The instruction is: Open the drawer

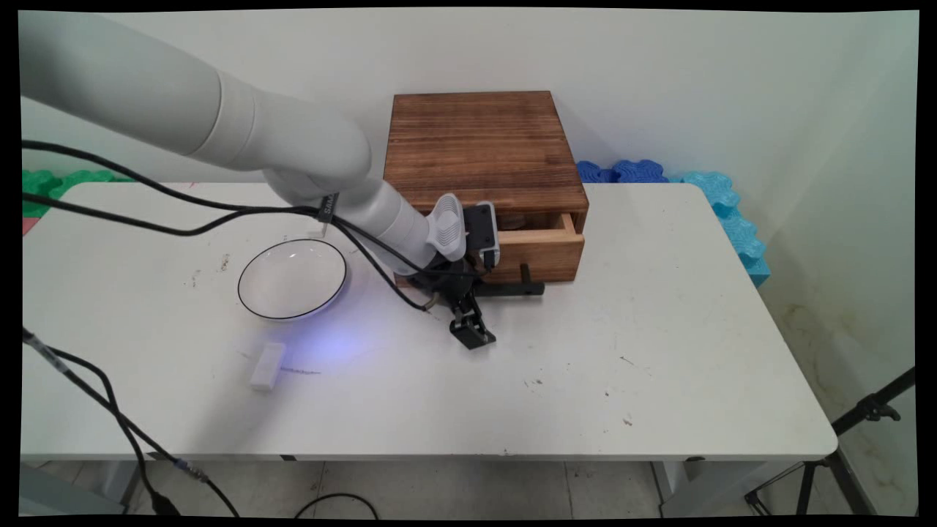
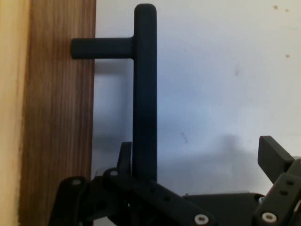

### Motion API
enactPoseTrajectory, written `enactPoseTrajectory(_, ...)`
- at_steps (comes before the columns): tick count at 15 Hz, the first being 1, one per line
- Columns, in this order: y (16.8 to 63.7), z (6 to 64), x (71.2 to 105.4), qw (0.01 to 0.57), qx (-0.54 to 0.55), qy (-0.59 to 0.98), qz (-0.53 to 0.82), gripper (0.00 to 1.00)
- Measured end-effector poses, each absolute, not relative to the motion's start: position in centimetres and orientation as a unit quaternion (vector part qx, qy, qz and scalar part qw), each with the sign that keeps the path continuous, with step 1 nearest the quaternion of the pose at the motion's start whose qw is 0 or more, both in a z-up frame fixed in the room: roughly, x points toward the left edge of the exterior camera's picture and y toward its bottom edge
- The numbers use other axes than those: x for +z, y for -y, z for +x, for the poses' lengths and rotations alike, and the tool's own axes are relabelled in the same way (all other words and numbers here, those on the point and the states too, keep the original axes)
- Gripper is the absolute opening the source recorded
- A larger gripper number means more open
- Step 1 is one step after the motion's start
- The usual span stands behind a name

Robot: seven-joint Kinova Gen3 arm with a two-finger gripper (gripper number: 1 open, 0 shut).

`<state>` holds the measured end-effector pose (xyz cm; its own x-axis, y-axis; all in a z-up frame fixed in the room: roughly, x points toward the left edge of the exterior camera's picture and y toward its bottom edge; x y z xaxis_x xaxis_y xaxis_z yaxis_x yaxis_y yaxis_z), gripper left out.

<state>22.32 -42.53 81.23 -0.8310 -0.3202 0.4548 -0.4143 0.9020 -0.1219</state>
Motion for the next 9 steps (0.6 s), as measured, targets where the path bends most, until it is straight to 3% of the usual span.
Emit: enactPoseTrajectory(9, 39.1, 21.6, 81.7, 0.222, 0.093, 0.954, 0.18, 1.0)
